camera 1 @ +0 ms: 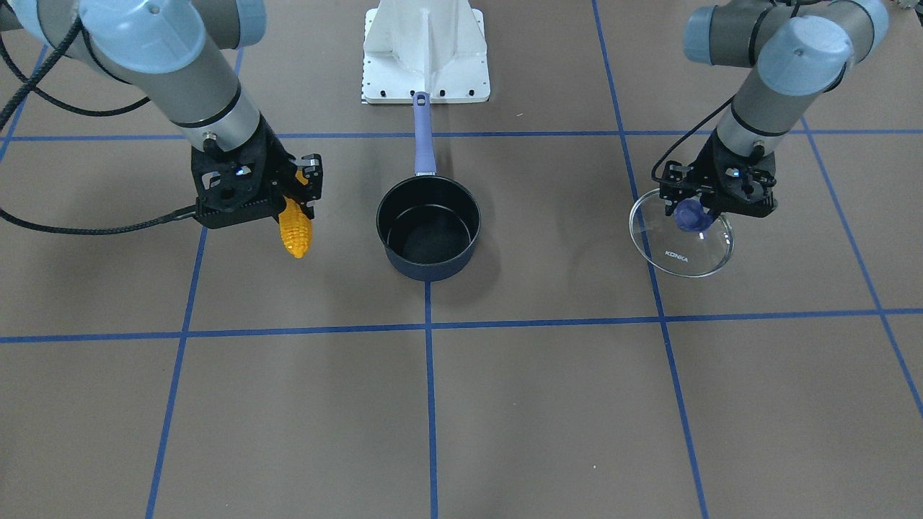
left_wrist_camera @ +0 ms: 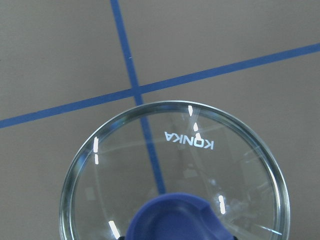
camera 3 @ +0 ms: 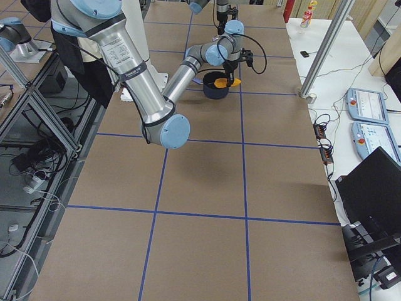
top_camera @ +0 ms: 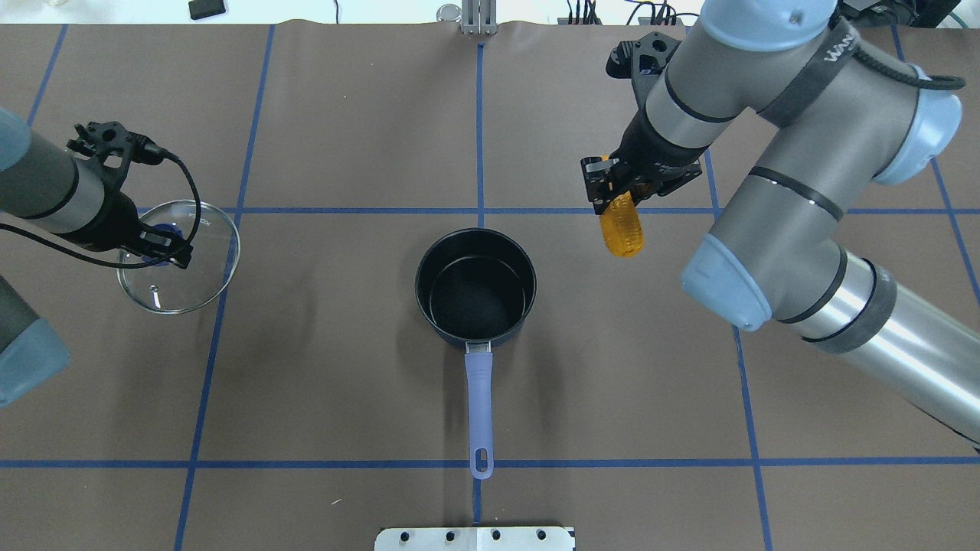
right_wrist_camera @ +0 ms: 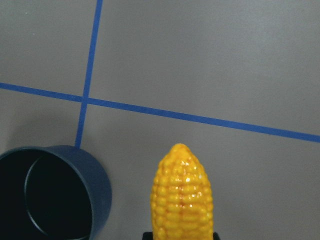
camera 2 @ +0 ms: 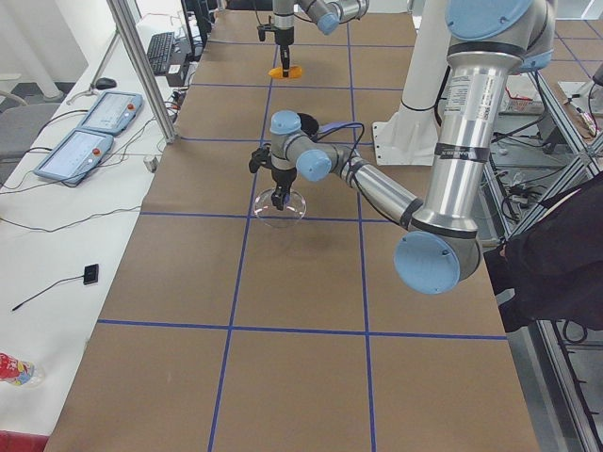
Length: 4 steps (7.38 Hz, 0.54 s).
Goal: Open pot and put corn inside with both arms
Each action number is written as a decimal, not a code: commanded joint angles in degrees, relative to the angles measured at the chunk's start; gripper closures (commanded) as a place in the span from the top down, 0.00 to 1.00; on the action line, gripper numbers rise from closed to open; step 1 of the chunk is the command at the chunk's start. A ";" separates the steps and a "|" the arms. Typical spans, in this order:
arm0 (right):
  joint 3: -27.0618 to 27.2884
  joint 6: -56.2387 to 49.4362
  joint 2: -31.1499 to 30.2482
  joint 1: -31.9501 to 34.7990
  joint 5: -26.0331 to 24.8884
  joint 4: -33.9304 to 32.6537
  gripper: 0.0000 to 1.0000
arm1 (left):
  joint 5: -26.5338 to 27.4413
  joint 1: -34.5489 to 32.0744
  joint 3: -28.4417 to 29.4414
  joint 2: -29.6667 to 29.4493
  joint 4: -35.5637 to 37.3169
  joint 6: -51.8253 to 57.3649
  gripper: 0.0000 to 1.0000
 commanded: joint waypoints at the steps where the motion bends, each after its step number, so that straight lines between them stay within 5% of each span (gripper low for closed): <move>1: -0.29 5.83 2.43 -5.99 -4.87 0.09 0.13 | -0.01 -1.63 4.08 4.92 -8.75 4.03 0.55; 4: -2.56 7.96 4.71 -10.75 -9.19 0.53 0.13 | -0.89 -1.73 8.92 8.90 -18.89 4.40 0.55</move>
